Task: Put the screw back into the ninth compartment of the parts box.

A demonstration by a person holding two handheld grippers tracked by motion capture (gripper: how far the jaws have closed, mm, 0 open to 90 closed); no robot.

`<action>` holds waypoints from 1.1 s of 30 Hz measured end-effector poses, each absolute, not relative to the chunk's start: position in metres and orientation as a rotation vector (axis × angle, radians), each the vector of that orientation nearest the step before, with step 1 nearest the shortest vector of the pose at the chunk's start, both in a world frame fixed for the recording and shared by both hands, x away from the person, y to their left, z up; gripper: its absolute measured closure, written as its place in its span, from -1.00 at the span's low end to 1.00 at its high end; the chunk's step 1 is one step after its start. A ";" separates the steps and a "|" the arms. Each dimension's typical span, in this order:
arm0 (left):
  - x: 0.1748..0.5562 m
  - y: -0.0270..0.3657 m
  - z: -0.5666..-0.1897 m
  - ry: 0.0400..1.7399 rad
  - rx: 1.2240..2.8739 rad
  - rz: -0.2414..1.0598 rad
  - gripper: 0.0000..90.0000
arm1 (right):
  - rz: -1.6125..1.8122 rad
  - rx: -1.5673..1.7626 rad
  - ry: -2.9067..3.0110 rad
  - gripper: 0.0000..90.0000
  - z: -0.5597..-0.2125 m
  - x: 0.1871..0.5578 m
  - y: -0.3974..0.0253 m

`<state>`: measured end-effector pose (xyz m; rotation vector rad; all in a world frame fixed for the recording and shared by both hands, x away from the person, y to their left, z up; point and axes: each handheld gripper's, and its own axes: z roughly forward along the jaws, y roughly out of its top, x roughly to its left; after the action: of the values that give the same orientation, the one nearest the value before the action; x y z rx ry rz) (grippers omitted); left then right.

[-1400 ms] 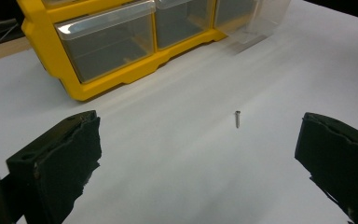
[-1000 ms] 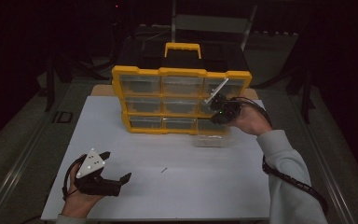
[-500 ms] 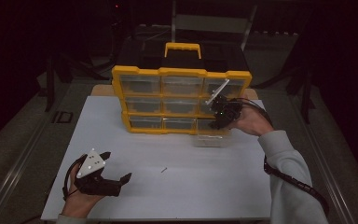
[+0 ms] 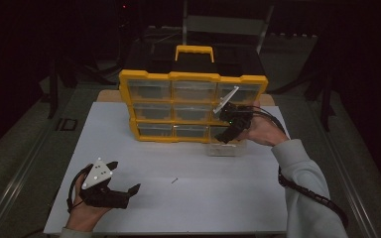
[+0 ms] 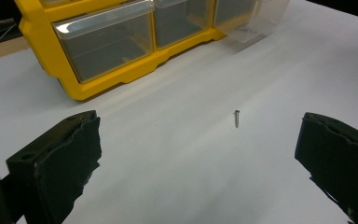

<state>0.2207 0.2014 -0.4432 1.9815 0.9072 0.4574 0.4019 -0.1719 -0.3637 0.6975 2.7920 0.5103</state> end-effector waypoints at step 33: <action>0.220 0.203 -0.441 0.906 1.978 0.461 -0.98 | 0.590 0.471 2.874 -0.45 -0.379 0.382 -0.112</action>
<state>0.2198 0.2029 -0.4413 1.9776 0.9058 0.4611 0.3823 -0.1120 -0.3789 0.4714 2.8738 0.5905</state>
